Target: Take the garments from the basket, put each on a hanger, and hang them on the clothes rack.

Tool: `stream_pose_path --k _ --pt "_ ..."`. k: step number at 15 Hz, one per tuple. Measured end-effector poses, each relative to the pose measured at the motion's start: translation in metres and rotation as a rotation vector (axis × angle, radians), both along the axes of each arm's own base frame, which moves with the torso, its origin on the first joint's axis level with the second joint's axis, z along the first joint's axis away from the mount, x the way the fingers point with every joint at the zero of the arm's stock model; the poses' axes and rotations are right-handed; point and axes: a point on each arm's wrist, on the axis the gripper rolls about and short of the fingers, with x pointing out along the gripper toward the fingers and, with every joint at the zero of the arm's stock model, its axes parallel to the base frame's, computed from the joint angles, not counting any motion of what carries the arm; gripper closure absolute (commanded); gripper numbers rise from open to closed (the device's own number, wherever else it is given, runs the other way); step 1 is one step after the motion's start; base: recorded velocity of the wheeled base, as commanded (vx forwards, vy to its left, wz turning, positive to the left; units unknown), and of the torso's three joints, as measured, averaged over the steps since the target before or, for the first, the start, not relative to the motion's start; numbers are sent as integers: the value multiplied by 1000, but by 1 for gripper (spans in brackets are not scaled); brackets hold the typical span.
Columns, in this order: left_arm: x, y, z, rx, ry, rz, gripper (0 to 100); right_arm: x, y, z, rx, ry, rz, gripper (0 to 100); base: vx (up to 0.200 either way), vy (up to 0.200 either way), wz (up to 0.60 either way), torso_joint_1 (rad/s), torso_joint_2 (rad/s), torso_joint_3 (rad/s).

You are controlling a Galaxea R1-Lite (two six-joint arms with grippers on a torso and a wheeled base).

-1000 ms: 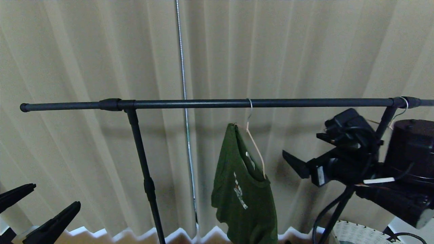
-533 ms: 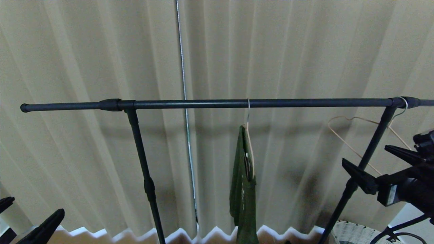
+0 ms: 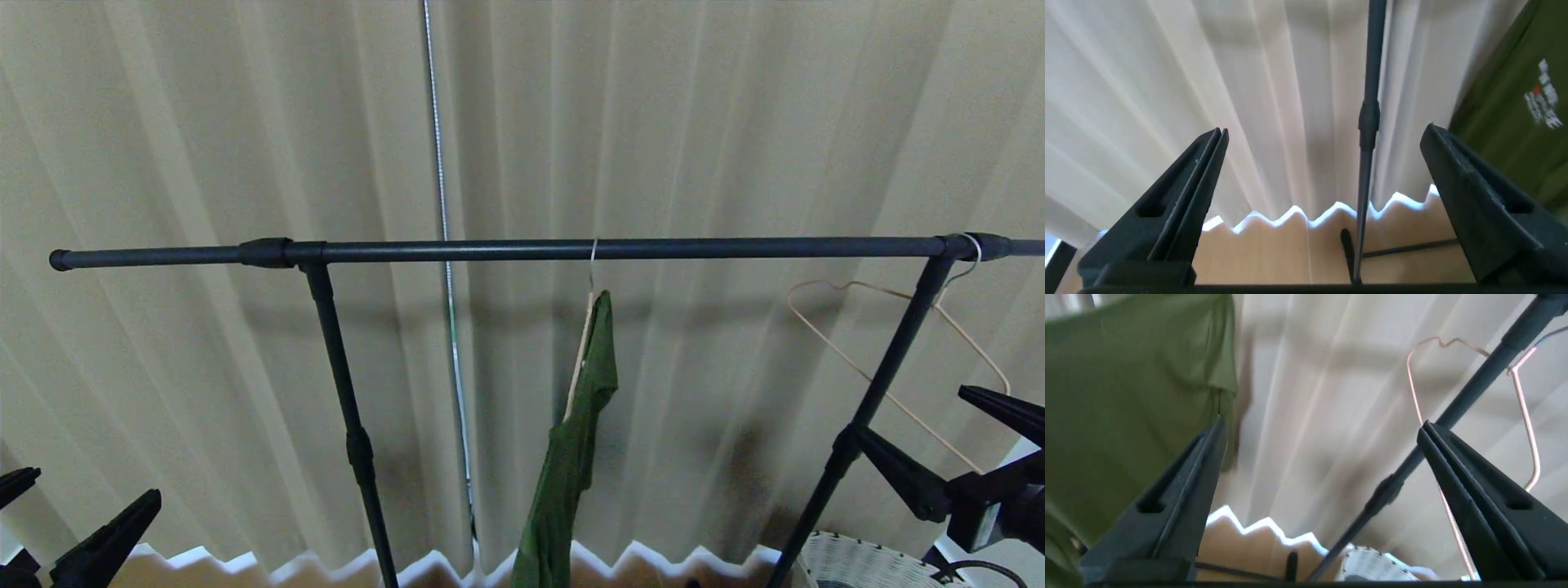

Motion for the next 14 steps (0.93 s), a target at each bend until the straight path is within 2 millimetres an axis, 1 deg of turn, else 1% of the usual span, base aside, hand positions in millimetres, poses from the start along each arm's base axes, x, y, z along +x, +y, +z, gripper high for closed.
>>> stream_pose_path --k 2,8,14 --pt "1 -2 1 0 0 -23 0 -4 -1 -8 -22 27 5 0 0 0 0 0 0 0" --pt "0 -10 0 -3 1 -135 0 -9 -4 -18 -40 54 6 0 0 0 0 0 0 0" --pt "-2 -10 -1 -1 -4 -145 0 -12 -5 -22 -48 70 7 0 0 0 0 0 0 0"
